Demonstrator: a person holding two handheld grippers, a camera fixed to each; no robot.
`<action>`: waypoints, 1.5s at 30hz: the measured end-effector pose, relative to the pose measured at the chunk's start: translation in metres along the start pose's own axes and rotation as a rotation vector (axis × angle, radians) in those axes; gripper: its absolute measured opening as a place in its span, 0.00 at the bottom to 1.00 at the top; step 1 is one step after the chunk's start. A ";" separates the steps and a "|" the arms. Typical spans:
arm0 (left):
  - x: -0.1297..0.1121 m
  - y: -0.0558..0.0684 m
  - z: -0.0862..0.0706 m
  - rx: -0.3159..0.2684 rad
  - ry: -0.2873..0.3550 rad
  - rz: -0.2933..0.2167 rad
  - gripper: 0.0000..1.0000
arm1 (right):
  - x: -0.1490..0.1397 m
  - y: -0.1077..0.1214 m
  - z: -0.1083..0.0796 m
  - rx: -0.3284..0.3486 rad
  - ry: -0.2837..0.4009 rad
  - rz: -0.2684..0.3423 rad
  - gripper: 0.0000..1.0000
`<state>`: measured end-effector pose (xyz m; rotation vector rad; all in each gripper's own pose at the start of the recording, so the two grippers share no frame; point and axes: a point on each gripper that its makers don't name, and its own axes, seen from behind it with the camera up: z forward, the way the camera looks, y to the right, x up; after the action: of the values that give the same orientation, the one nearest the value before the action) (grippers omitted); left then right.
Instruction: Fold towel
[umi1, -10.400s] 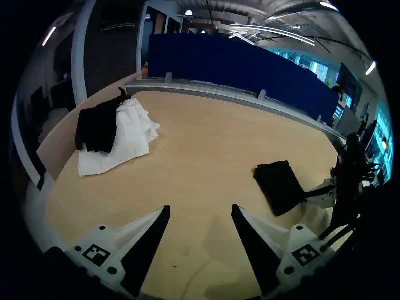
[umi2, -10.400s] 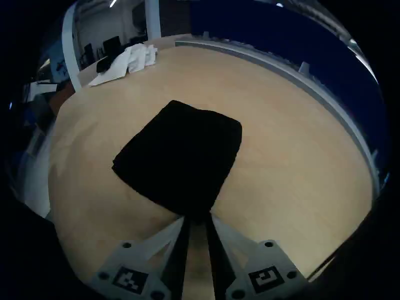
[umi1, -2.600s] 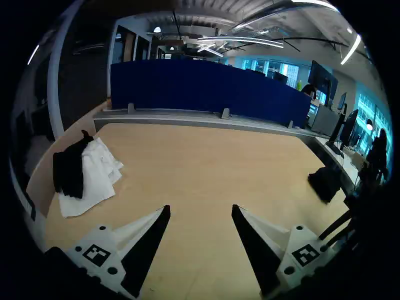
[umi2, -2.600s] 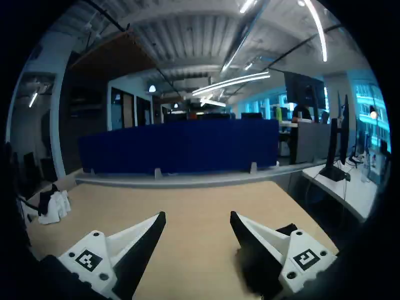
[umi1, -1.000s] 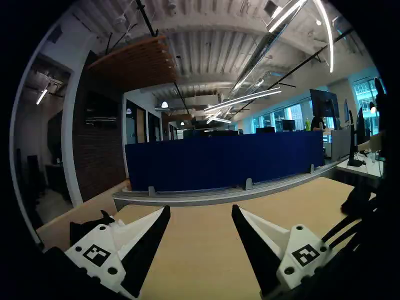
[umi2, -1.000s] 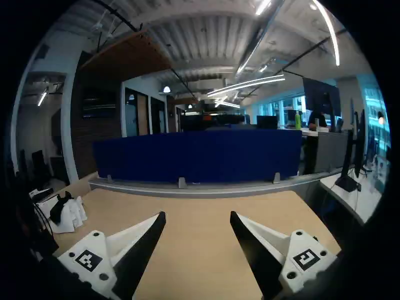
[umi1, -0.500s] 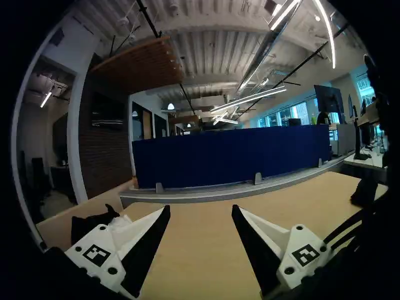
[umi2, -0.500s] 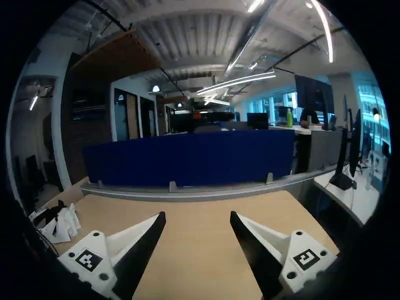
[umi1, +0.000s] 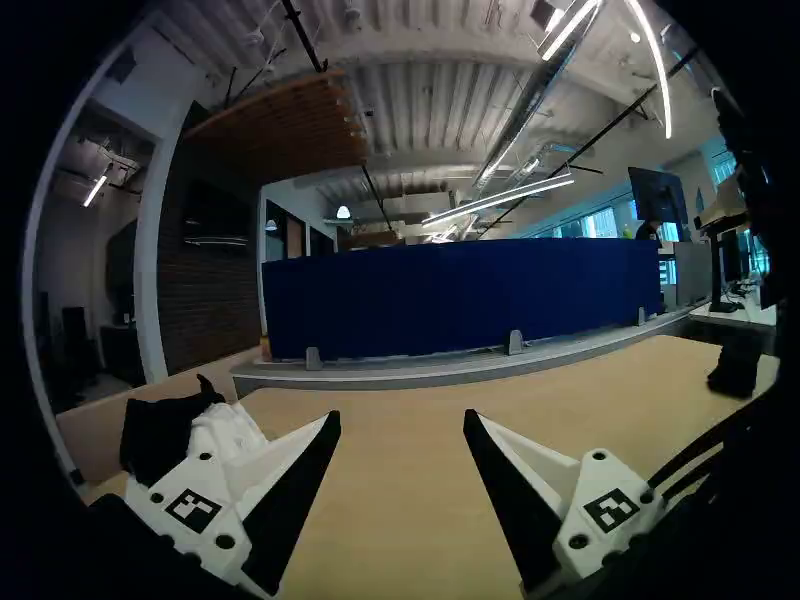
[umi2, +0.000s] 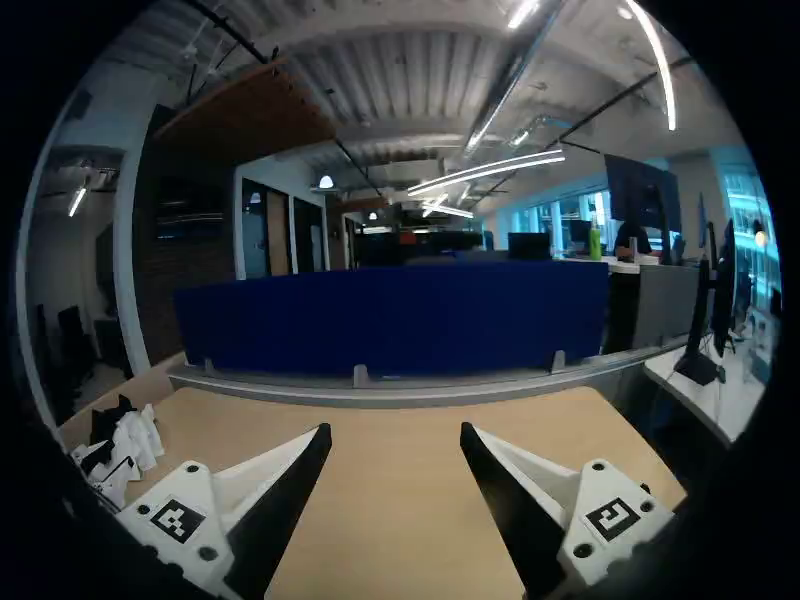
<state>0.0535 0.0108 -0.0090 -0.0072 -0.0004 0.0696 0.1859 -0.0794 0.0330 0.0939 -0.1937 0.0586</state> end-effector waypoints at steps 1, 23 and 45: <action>-0.005 0.001 0.000 0.000 -0.003 0.000 0.91 | -0.002 0.000 0.001 0.001 -0.001 -0.001 1.00; -0.051 0.002 0.010 0.003 -0.007 -0.029 0.91 | -0.024 -0.005 0.013 0.024 -0.017 -0.026 1.00; -0.051 -0.004 0.008 0.002 0.000 -0.070 0.91 | -0.025 -0.008 0.012 0.037 -0.010 -0.014 1.00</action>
<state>0.0034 0.0031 -0.0013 -0.0047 -0.0010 -0.0006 0.1594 -0.0900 0.0389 0.1326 -0.2020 0.0482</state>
